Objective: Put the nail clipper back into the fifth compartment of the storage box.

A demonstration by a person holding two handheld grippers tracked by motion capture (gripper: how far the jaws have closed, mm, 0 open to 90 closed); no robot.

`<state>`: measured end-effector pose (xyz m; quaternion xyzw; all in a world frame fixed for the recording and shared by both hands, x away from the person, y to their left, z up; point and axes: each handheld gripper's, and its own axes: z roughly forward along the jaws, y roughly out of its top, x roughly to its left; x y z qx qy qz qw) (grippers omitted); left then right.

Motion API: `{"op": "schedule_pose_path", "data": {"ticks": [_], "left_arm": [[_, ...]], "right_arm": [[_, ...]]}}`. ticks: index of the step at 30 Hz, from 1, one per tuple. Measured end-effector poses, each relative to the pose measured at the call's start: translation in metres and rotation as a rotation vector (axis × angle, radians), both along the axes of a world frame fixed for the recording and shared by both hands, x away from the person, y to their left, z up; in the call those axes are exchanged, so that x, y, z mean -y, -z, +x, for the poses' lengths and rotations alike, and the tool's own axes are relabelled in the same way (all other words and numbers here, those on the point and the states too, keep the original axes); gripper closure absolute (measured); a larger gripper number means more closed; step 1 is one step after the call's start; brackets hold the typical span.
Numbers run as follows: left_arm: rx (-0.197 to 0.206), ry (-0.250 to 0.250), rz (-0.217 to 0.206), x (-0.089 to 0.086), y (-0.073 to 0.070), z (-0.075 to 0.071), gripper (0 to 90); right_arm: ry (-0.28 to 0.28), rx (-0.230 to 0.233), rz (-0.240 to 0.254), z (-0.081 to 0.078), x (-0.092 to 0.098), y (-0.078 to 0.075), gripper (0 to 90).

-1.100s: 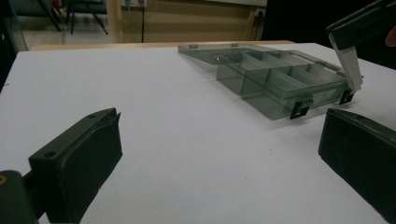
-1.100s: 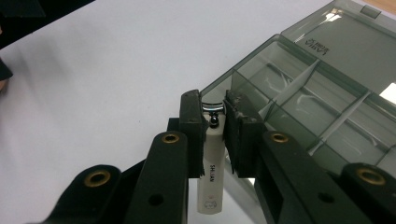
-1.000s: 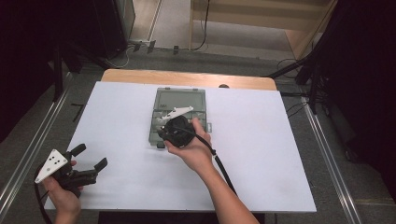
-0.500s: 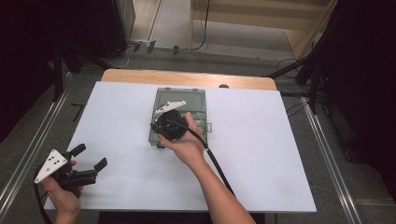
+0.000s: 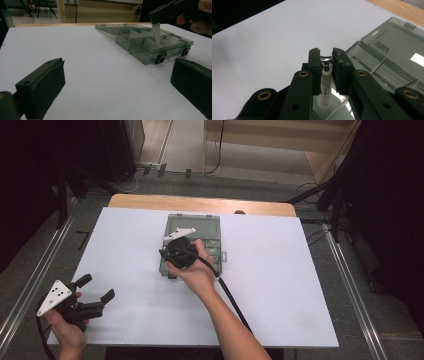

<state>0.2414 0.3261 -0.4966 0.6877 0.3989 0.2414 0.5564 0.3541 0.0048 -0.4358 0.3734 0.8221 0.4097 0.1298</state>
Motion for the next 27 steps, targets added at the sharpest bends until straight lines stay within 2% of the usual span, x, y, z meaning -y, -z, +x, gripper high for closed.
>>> {"op": "schedule_pose_path", "data": {"ticks": [17,20,22,23,24,25,27], "left_arm": [[0.000,-0.001,-0.002,0.000,0.000,0.000,0.0],[-0.001,-0.001,0.000,0.000,0.000,0.000,0.0],[0.000,0.000,0.001,0.001,0.000,0.000,0.0],[0.000,0.000,0.002,0.001,0.000,0.001,0.0],[0.000,0.000,0.003,0.000,0.000,0.000,0.0],[0.000,0.000,0.002,0.000,0.000,0.000,0.0],[0.000,-0.001,0.002,0.001,0.000,0.001,0.0]], "right_arm": [[-0.002,-0.030,-0.029,0.002,0.003,0.018,79.5],[-0.020,-0.046,-0.033,0.001,0.003,0.022,79.3],[-0.016,-0.037,-0.048,0.000,0.004,0.023,78.5],[-0.004,-0.026,-0.044,0.000,0.005,0.023,72.0],[-0.011,-0.005,-0.027,0.000,0.006,0.022,60.8],[-0.018,0.015,-0.018,0.000,0.008,0.022,53.5],[-0.024,0.016,-0.015,-0.002,0.010,0.019,36.5]]}}
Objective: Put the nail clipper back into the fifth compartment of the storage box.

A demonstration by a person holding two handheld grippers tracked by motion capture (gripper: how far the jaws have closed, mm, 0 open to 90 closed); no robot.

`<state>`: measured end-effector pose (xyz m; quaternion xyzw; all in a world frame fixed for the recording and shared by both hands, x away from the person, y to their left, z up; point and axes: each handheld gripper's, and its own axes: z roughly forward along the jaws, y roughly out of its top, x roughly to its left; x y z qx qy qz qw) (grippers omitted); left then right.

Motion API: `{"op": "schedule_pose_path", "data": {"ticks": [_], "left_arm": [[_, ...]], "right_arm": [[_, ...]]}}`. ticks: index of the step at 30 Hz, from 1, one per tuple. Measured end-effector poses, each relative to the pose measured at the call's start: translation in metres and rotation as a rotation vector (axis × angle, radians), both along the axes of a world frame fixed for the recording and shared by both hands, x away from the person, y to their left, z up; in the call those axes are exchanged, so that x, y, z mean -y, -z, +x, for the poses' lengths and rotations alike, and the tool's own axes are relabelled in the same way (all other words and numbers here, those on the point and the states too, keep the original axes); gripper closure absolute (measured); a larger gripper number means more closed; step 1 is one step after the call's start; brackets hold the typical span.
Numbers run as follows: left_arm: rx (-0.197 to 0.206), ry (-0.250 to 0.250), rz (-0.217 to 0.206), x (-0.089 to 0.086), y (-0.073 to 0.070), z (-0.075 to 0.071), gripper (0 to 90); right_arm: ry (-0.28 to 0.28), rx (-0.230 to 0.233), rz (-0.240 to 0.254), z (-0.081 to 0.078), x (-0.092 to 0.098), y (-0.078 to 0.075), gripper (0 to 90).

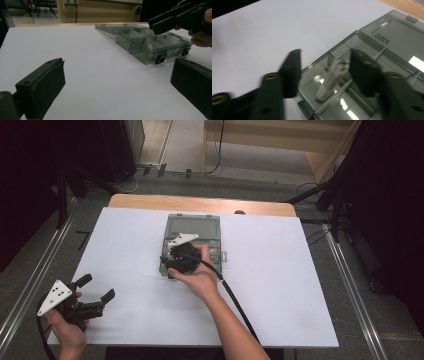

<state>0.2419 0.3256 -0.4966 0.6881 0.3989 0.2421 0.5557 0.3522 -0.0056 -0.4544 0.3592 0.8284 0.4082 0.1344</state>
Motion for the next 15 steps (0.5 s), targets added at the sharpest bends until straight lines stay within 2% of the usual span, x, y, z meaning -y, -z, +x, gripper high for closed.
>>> {"op": "schedule_pose_path", "data": {"ticks": [1,2,3,4,5,7,10,15], "left_arm": [[-0.001,0.000,0.000,0.000,0.000,0.000,0.0],[-0.001,0.000,0.000,0.000,0.000,0.000,0.0],[-0.001,0.000,0.002,0.000,0.000,0.000,0.0],[0.000,0.000,0.003,0.000,0.000,0.000,0.0],[-0.001,-0.001,0.002,0.000,0.000,0.000,0.0],[0.000,-0.001,0.003,0.000,0.000,0.000,0.0],[0.001,0.000,0.007,0.001,0.000,0.000,0.0],[0.001,-0.001,0.010,0.001,0.000,0.000,0.0]], "right_arm": [[0.011,-0.009,-0.015,-0.001,0.001,-0.002,31.0],[0.011,-0.009,-0.015,-0.001,0.001,-0.002,31.0],[0.063,0.049,-0.058,-0.009,0.003,-0.004,23.3],[0.082,0.089,-0.077,-0.014,0.005,-0.005,20.7],[0.092,0.104,-0.070,-0.017,0.008,-0.007,18.5],[0.064,0.091,-0.022,-0.020,0.018,-0.009,13.4],[0.070,0.087,0.015,-0.025,0.031,-0.011,11.2],[0.069,0.086,0.049,-0.033,0.051,-0.011,2.8]]}}
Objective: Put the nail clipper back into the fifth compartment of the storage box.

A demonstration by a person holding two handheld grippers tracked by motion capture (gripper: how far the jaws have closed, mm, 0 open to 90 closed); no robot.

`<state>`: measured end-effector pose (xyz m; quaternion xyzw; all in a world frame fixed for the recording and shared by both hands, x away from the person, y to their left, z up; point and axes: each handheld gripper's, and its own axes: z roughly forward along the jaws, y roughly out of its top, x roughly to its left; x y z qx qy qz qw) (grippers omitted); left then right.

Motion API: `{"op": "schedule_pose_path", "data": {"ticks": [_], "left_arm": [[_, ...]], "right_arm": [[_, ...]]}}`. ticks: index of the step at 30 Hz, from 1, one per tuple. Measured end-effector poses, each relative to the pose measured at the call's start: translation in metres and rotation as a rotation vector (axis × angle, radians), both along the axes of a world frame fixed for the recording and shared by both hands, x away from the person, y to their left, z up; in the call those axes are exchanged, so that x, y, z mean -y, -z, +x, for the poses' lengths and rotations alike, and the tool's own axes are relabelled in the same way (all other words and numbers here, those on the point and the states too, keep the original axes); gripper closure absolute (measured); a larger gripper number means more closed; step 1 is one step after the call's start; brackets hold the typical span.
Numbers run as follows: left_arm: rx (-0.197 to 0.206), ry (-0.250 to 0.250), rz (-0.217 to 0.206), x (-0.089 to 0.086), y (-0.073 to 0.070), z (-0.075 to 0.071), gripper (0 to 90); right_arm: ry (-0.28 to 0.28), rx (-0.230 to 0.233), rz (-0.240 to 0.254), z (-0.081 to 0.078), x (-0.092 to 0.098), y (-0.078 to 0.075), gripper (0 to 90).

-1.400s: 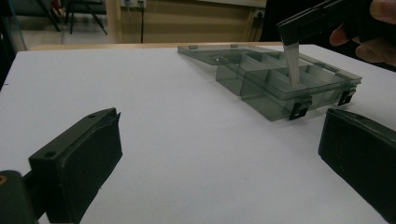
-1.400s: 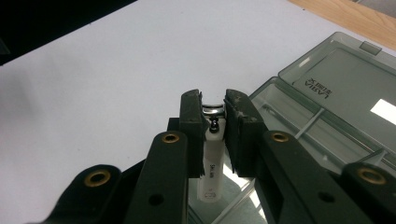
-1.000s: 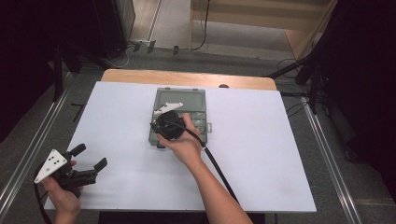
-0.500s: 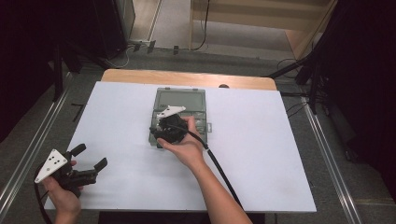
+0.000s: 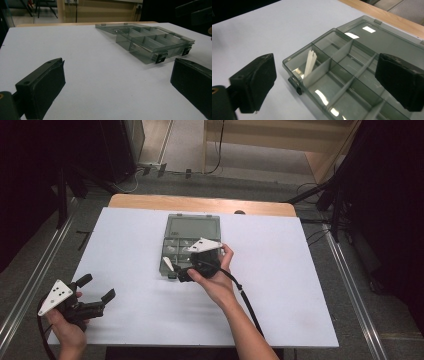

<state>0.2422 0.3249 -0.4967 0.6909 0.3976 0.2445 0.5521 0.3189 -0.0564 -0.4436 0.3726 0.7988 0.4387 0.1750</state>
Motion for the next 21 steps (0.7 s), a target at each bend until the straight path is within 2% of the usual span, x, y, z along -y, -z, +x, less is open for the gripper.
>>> {"op": "schedule_pose_path", "data": {"ticks": [8,9,21], "left_arm": [[0.000,-0.001,0.004,0.000,0.000,0.000,0.0],[0.000,-0.001,0.005,0.001,0.000,0.000,0.0],[-0.001,-0.004,0.016,0.002,0.000,0.000,0.0]], "right_arm": [[0.011,0.011,0.040,-0.016,0.034,0.002,0.0],[0.011,0.011,0.040,-0.016,0.034,0.002,0.0],[0.083,0.040,0.076,-0.045,0.092,0.010,0.0]]}}
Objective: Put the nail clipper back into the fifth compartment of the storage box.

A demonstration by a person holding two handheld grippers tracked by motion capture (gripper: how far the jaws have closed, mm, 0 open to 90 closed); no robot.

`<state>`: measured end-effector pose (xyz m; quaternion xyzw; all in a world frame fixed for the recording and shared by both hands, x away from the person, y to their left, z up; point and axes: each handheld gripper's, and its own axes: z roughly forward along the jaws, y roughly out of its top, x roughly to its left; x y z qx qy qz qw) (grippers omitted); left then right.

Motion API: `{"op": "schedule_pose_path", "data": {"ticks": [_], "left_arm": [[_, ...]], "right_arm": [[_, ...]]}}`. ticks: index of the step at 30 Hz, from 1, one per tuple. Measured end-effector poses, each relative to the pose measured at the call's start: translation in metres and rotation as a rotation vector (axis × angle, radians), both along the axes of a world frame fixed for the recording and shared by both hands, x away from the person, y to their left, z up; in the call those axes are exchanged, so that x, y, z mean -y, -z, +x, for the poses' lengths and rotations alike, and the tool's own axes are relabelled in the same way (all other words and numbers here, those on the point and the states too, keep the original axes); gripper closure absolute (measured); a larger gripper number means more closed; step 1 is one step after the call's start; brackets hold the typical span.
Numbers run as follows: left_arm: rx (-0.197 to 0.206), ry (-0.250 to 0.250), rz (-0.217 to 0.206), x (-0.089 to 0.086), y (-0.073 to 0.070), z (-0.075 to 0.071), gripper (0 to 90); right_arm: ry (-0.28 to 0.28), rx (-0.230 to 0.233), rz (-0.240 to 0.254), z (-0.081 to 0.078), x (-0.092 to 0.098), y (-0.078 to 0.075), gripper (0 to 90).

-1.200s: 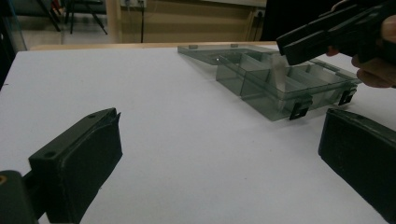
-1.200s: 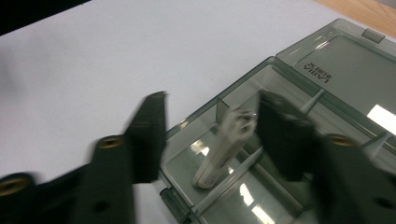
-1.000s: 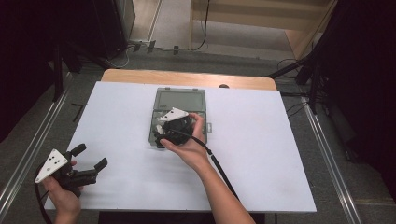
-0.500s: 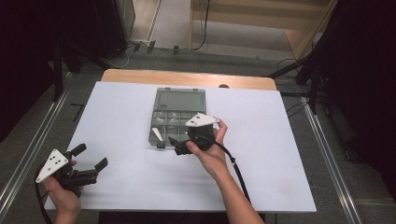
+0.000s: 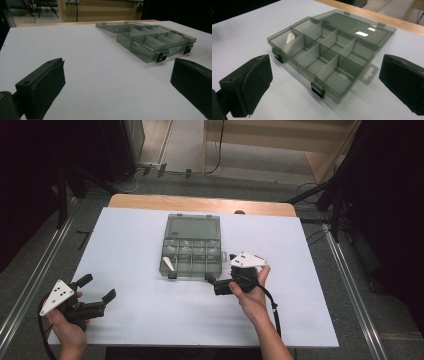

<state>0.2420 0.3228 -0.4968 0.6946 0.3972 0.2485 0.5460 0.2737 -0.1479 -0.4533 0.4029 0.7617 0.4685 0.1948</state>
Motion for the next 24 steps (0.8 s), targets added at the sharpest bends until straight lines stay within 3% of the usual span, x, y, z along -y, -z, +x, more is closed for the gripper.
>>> {"op": "schedule_pose_path", "data": {"ticks": [7,24], "left_arm": [[0.002,-0.001,0.008,0.000,0.000,0.000,0.0],[0.004,-0.010,0.022,0.002,0.000,-0.001,0.0]], "right_arm": [[0.010,0.014,0.014,-0.013,0.025,0.006,0.0],[0.111,0.036,0.069,-0.051,0.096,0.021,0.0]]}}
